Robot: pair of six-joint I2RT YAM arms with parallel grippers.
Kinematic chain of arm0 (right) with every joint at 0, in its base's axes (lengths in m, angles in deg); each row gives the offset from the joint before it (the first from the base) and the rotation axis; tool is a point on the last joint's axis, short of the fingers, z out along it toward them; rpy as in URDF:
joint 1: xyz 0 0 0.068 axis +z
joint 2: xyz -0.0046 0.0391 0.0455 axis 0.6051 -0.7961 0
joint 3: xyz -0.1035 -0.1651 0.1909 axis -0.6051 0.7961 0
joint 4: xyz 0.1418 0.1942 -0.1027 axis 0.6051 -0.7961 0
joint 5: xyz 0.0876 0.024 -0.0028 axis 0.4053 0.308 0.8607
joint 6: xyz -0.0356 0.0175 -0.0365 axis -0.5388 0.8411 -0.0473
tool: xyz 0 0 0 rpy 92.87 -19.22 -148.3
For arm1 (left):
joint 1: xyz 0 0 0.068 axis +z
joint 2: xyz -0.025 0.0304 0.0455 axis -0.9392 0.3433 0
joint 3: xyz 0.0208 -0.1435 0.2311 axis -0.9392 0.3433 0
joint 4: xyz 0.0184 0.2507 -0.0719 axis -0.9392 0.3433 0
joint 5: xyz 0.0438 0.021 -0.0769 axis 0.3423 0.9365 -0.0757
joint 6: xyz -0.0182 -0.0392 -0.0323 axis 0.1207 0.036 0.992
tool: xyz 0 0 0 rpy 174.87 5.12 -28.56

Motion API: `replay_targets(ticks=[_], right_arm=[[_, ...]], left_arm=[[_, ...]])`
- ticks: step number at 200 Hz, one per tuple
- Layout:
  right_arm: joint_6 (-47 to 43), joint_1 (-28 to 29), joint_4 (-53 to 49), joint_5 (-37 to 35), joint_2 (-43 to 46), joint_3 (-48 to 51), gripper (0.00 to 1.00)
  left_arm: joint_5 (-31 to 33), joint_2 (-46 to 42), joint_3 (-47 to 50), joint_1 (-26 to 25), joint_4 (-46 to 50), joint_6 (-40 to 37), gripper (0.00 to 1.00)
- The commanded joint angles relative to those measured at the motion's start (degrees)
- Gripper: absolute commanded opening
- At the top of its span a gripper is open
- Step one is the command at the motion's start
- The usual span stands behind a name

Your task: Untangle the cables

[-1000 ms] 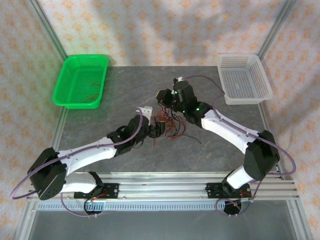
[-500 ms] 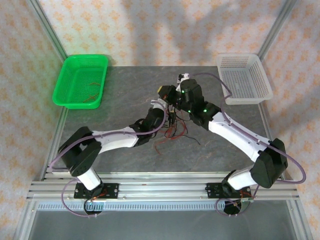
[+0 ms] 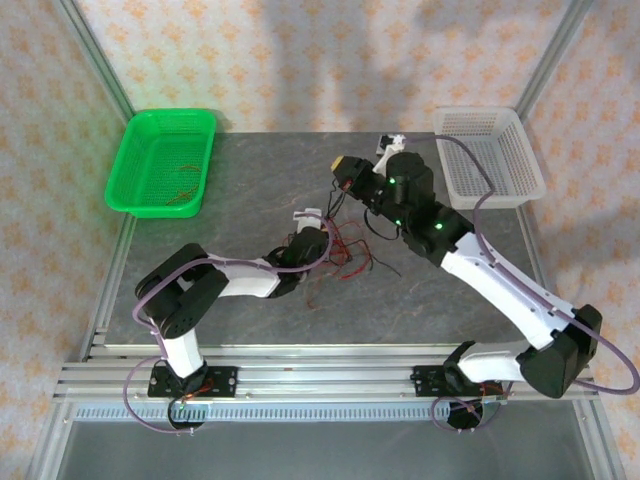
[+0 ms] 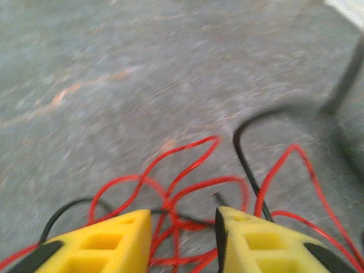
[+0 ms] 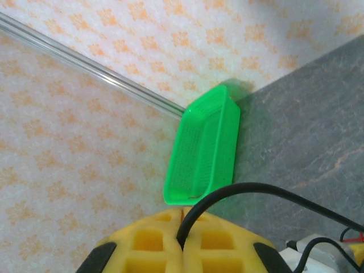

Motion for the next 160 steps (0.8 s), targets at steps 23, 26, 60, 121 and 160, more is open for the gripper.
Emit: replay_targets(ticks=[23, 26, 60, 121, 160], right_arm=[[-4.54, 0.03, -3.94, -4.9, 1.95, -6.21, 0.0], [-4.79, -0.05, -4.22, -5.13, 1.88, -6.55, 0.0], [-7.34, -1.17, -7.15, -6.85, 1.27, -11.04, 0.0], [-11.47, -7.27, -12.44, -8.44, 0.82, -17.22, 0.0], [-14.18, -13.54, -15.66, -8.13, -1.18, -20.05, 0.0]], left_arm=[[-0.82, -2.71, 6.9, 3.27, -3.91, 4.02, 0.16], [-0.82, -2.7, 7.16, 3.42, -4.0, 4.1, 0.15], [-1.17, -2.76, 9.34, 4.07, -4.72, 5.42, 0.0], [-2.07, -3.27, 11.54, 4.27, -4.92, 6.54, 0.0], [-2.59, -8.5, 9.54, 4.27, 0.79, 4.62, 0.28]])
